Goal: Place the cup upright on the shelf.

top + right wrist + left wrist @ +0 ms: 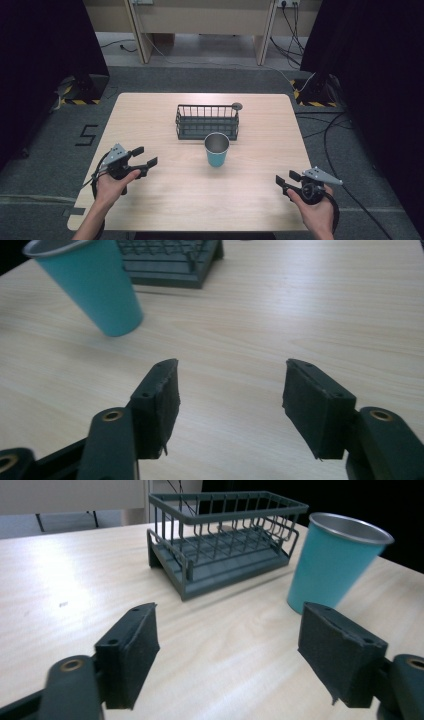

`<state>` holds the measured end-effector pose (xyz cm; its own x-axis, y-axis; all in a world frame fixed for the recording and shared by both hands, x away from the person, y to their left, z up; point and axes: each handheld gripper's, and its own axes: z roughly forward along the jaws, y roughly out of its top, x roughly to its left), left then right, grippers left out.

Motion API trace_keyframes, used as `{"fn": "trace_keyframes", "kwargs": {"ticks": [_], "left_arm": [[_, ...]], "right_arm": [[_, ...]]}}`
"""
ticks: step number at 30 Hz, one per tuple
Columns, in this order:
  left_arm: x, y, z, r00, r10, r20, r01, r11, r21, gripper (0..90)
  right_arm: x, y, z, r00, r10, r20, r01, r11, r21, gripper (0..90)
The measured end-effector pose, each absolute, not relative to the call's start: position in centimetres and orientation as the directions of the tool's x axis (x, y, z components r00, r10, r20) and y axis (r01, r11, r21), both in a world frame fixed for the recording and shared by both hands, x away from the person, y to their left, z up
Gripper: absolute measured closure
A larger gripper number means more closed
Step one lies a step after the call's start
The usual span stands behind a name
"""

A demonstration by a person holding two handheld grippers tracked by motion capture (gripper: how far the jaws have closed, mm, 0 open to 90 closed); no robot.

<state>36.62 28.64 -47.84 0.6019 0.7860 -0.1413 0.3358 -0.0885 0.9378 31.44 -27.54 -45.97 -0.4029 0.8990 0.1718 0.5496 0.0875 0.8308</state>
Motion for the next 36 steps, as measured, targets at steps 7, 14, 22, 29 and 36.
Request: {"fn": "trace_keyframes", "kwargs": {"ticks": [7,14,22,29,36], "left_arm": [[35.6,29.8,-49.2,0.566,0.815,-0.122,0.356,-0.109,0.928,20.3],[35.7,30.0,-49.4,0.546,0.830,-0.113,0.356,-0.107,0.928,20.6],[35.6,30.5,-49.6,0.528,0.843,-0.106,0.361,-0.109,0.926,20.9],[35.7,30.9,-49.7,0.515,0.851,-0.107,0.364,-0.104,0.926,21.3],[35.7,30.9,-49.8,0.513,0.852,-0.109,0.366,-0.102,0.925,21.4]], "right_arm": [[31.4,-26.2,-45.4,-0.449,0.881,0.149,0.503,0.112,0.857,43.1],[31.9,-24.8,-45.3,-0.521,0.845,0.118,0.464,0.164,0.871,36.2],[33.8,-21.7,-45.1,-0.602,0.794,0.088,0.401,0.205,0.893,23.1],[36.2,-19.1,-45.1,-0.649,0.754,0.096,0.385,0.217,0.897,20.9],[37.8,-17.3,-45.5,-0.672,0.735,0.087,0.369,0.231,0.900,19.3]]}}
